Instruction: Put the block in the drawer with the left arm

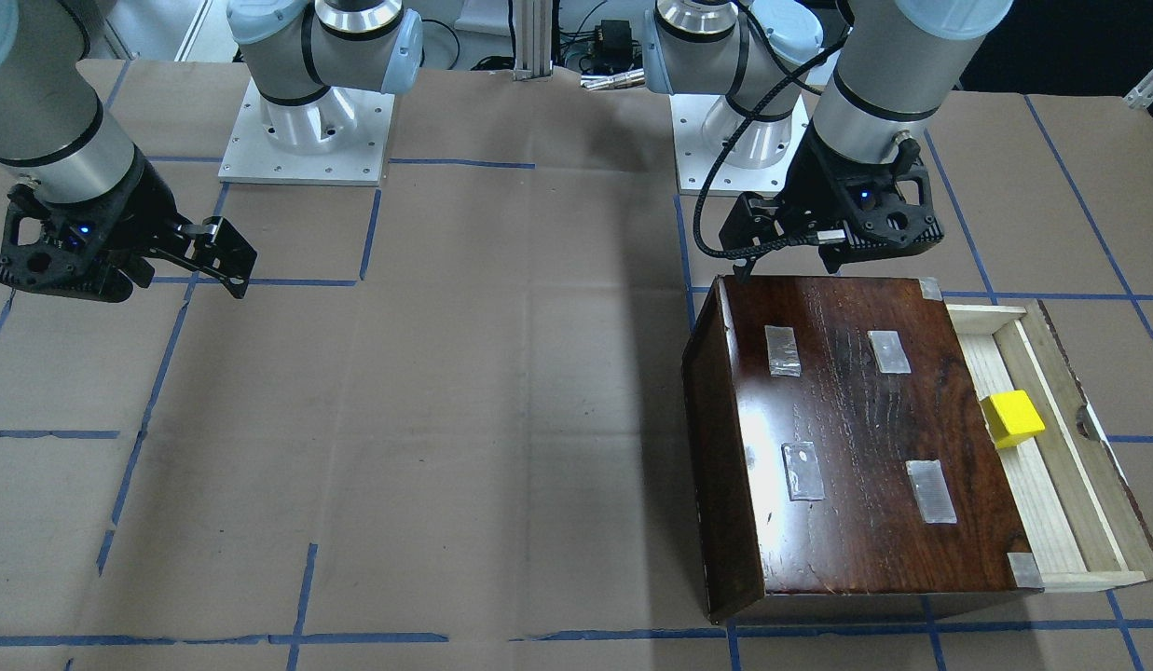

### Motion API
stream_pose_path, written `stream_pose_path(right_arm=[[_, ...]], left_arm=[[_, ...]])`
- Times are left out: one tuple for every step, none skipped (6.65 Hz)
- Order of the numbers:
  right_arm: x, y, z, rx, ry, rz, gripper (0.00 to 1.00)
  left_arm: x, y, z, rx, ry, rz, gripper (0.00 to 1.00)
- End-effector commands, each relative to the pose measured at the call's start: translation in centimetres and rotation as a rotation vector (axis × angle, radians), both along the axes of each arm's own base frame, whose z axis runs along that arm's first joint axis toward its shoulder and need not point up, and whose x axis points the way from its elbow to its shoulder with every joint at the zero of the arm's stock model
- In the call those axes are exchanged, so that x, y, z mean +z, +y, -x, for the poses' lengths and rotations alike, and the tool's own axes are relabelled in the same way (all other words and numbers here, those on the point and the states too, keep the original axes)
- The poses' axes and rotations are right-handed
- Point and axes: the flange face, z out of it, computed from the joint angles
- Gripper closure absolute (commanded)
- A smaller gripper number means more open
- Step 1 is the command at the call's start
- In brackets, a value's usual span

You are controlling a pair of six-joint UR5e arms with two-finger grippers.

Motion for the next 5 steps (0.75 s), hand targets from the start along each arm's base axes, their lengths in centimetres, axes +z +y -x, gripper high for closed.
stream_pose_path(right_arm=[[-0.03,-0.02,0.00,0.000,0.000,-0.001,0.00],[0.04,0.02,0.00,0.000,0.000,0.001,0.00],[-0.03,-0.02,0.00,-0.001,0.000,-0.001,0.00],[0.04,0.02,0.00,-0.002,0.000,0.001,0.00],[-0.03,-0.02,0.00,-0.002,0.000,-0.001,0.00]], left_arm=[[0.20,0.15,0.51,-0.067,-0.003,0.002,0.02],[-0.12,-0.06,0.61,-0.070,0.000,-0.005,0.02],[-0.05,0.00,0.70,-0.092,0.001,-0.004,0.02],[-0.02,0.22,0.70,-0.128,0.001,-0.013,0.02],[0.13,0.36,0.72,-0.133,0.003,-0.016,0.02]])
